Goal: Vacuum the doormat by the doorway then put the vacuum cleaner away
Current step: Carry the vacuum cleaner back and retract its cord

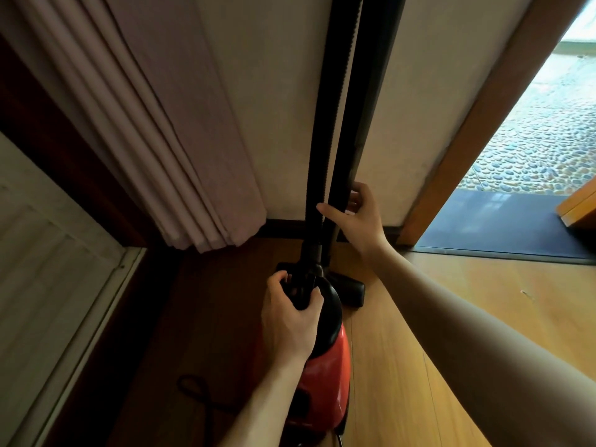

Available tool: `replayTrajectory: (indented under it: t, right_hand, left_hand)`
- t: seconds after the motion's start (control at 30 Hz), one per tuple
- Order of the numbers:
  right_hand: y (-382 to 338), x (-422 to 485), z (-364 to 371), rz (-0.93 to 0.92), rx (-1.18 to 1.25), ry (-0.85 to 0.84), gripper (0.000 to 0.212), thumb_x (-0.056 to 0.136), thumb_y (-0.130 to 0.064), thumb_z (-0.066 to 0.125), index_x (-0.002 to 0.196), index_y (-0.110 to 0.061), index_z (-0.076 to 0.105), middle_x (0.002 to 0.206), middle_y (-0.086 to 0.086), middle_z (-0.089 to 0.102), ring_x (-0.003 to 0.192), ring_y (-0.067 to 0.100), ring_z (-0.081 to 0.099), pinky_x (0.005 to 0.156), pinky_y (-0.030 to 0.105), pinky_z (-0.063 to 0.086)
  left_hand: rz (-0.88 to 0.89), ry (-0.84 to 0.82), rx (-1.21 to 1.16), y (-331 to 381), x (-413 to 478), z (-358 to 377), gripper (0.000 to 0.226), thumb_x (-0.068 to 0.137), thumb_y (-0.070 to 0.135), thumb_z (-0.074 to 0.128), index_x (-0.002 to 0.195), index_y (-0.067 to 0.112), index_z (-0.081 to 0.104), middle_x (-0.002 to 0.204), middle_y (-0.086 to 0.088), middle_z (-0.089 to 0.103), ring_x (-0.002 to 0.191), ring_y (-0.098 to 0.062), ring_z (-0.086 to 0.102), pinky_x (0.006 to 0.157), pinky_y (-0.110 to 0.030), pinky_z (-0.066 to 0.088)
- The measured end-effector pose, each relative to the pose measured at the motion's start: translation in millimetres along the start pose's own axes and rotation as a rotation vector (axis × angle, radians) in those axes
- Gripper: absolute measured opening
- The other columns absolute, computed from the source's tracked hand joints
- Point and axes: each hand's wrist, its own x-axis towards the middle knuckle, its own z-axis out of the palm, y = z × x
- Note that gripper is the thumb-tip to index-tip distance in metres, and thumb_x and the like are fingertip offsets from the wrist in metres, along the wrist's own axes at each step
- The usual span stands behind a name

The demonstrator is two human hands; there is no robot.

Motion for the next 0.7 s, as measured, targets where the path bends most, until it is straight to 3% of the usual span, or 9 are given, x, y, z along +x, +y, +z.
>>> replayTrajectory:
  t: [0.1, 0.23, 0.37, 0.47, 0.57, 0.7]
  right_hand:
    - [7, -5, -5, 0.006, -0.01, -0.038, 0.075, 0.077, -0.035, 0.088, 0.138, -0.021, 0.049, 0.124, -0.008, 0.063, 0.114, 0.006, 0.061, 0.095, 0.028, 0.054]
    - [5, -20, -12, 0.025, -0.04, -0.032, 0.086, 0.073, -0.042, 0.089, 0.144, -0.027, 0.043, 0.13, -0.009, 0.057, 0.119, 0.005, 0.056, 0.098, 0.028, 0.05]
    - [13, -65, -22, 0.096, -0.043, 0.049, 0.091, 0.073, -0.047, 0.087, 0.149, -0.028, 0.041, 0.138, -0.004, 0.049, 0.12, 0.001, 0.052, 0.104, 0.027, 0.047]
    - [22, -102, -23, 0.144, -0.062, 0.118, 0.085, 0.076, -0.047, 0.085, 0.148, -0.025, 0.045, 0.135, -0.004, 0.049, 0.12, 0.004, 0.053, 0.107, 0.037, 0.049]
    - [24, -119, -25, 0.033, -0.16, 0.053, 0.072, 0.081, -0.044, 0.081, 0.143, -0.024, 0.05, 0.132, -0.005, 0.05, 0.12, 0.007, 0.054, 0.105, 0.04, 0.051]
    - [34, -133, -35, -0.139, -0.354, -0.118, 0.062, 0.086, -0.044, 0.076, 0.139, -0.023, 0.053, 0.127, -0.005, 0.051, 0.114, 0.009, 0.057, 0.102, 0.038, 0.052]
  left_hand:
    - [0.012, -0.038, 0.059, 5, 0, -1, 0.075, 0.084, 0.034, 0.076, 0.146, 0.017, 0.04, 0.134, -0.003, 0.051, 0.124, -0.018, 0.051, 0.093, -0.018, 0.039]
    - [0.022, -0.12, 0.112, 13, 0, -11, 0.088, 0.081, 0.036, 0.079, 0.153, 0.022, 0.031, 0.14, -0.006, 0.045, 0.132, -0.019, 0.043, 0.111, -0.032, 0.038]
    - [-0.02, -0.185, 0.106, 18, -13, -22, 0.086, 0.084, 0.03, 0.078, 0.154, 0.024, 0.029, 0.147, -0.001, 0.04, 0.137, -0.013, 0.04, 0.106, -0.019, 0.032]
    - [0.038, -0.228, 0.12, 6, -25, -33, 0.085, 0.083, 0.027, 0.079, 0.153, 0.024, 0.031, 0.147, 0.001, 0.041, 0.136, -0.011, 0.041, 0.113, -0.028, 0.036]
    - [0.16, -0.26, 0.161, -21, -29, -48, 0.087, 0.082, 0.027, 0.08, 0.153, 0.024, 0.03, 0.15, 0.0, 0.04, 0.137, -0.012, 0.04, 0.114, -0.031, 0.036]
    - [0.302, -0.315, 0.16, -65, -21, -73, 0.086, 0.084, 0.033, 0.078, 0.154, 0.024, 0.028, 0.15, 0.002, 0.039, 0.135, -0.008, 0.041, 0.107, -0.019, 0.034]
